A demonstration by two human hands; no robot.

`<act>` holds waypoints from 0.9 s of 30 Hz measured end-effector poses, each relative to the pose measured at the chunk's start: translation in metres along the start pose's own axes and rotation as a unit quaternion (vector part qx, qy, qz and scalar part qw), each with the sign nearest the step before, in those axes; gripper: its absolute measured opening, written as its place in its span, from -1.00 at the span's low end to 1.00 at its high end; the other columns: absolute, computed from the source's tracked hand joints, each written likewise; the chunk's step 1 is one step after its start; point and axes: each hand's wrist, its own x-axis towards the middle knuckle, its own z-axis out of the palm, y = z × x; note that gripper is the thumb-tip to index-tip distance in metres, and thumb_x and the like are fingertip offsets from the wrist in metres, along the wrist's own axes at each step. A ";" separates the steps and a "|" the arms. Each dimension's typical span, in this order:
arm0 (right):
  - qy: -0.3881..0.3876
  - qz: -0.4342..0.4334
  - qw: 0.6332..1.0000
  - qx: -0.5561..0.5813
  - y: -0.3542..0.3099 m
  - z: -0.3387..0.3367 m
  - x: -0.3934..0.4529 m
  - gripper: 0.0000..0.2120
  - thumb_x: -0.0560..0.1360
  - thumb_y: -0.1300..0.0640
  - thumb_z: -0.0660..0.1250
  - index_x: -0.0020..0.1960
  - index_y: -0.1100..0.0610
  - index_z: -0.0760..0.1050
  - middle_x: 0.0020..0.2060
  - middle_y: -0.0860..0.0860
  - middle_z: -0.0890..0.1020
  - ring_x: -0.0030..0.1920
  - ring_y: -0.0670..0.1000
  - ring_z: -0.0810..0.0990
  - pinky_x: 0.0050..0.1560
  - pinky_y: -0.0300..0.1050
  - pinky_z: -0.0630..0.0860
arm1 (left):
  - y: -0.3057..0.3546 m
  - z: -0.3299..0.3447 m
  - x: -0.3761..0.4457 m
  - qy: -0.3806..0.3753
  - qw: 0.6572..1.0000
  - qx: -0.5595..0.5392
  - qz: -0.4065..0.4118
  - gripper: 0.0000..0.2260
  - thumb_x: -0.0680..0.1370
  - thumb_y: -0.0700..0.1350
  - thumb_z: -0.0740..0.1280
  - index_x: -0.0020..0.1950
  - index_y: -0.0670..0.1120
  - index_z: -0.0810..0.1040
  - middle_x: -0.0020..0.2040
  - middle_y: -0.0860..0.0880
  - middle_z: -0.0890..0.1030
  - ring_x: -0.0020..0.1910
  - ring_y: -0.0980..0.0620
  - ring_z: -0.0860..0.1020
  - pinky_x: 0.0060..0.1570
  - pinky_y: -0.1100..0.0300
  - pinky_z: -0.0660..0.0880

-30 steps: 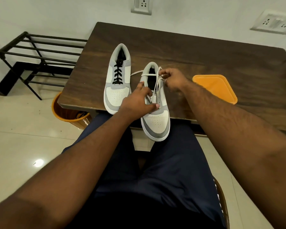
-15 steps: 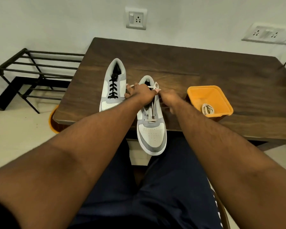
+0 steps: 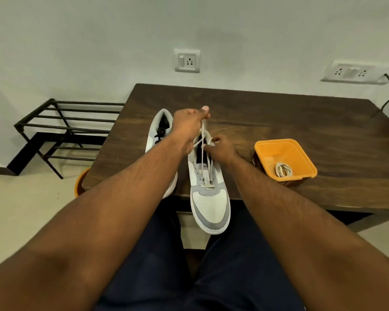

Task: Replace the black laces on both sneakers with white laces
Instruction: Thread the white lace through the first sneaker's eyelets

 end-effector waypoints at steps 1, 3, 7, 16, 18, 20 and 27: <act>-0.001 -0.024 0.998 -0.064 -0.002 0.001 -0.002 -0.68 0.45 0.03 0.45 0.12 0.10 0.44 0.01 0.07 0.60 0.03 0.09 0.58 0.08 0.03 0.54 | 0.012 -0.002 -0.002 0.005 1.000 0.009 0.015 -0.81 0.55 -0.07 0.40 -0.22 -0.12 0.61 -0.24 -0.03 0.60 -0.21 0.08 0.54 -0.16 0.20 0.52; 0.018 -0.071 0.985 -0.155 -0.003 0.002 -0.008 -0.58 0.44 0.05 0.44 0.24 0.09 0.42 0.08 0.08 0.59 0.08 0.11 0.57 0.11 0.04 0.53 | 0.034 -0.006 -0.007 0.002 0.999 -0.003 0.045 -0.82 0.56 -0.09 0.39 -0.22 -0.10 0.62 -0.20 0.04 0.60 -0.17 0.16 0.52 -0.18 0.28 0.40; 0.064 -0.117 0.945 -0.299 -0.005 0.006 -0.020 -0.65 0.50 0.14 0.34 0.24 0.00 0.35 0.04 0.04 0.61 0.02 0.13 0.60 -0.01 0.05 0.55 | 0.069 -0.016 -0.017 -0.006 0.997 0.008 0.074 -0.81 0.62 -0.05 0.30 -0.05 -0.11 0.65 -0.20 0.10 0.56 -0.25 0.18 0.43 -0.29 0.27 0.34; 0.050 -0.061 0.982 0.171 -0.041 -0.009 -0.024 -0.84 0.49 0.36 0.30 -0.09 0.17 0.62 -0.16 0.11 0.66 -0.12 0.07 0.62 -0.06 -0.01 0.62 | 0.098 -0.030 -0.011 0.060 0.982 0.068 0.167 -0.77 0.58 -0.07 0.35 -0.27 -0.04 0.62 -0.11 0.02 0.66 -0.10 0.12 0.55 0.01 0.19 0.45; 0.027 -0.036 0.955 0.293 -0.063 -0.032 -0.031 -0.87 0.53 0.36 0.29 -0.03 0.19 0.59 -0.18 0.11 0.63 -0.22 0.02 0.59 -0.20 -0.10 0.60 | 0.105 -0.030 -0.012 0.091 0.975 0.087 0.180 -0.79 0.48 0.02 0.41 -0.35 0.02 0.61 -0.08 0.01 0.68 -0.02 0.00 0.60 0.16 0.02 0.49; 0.017 -0.050 0.932 0.358 -0.089 -0.057 -0.039 -0.88 0.54 0.36 0.30 0.01 0.20 0.57 -0.23 0.09 0.60 -0.32 -0.02 0.57 -0.26 -0.13 0.59 | 0.113 -0.030 -0.013 0.109 0.972 0.095 0.186 -0.83 0.41 0.07 0.45 -0.32 0.03 0.62 -0.02 -0.03 0.67 0.01 -0.05 0.62 0.13 0.02 0.54; 0.034 -0.191 0.914 0.356 -0.166 -0.122 -0.065 -0.84 0.46 0.35 0.40 0.01 0.18 0.60 -0.14 0.12 0.66 -0.28 0.03 0.58 -0.19 -0.10 0.58 | 0.138 -0.030 -0.045 0.044 0.982 0.068 0.172 -0.85 0.50 -0.12 0.45 -0.12 -0.22 0.64 -0.26 -0.09 0.60 -0.36 0.00 0.53 -0.39 0.23 0.46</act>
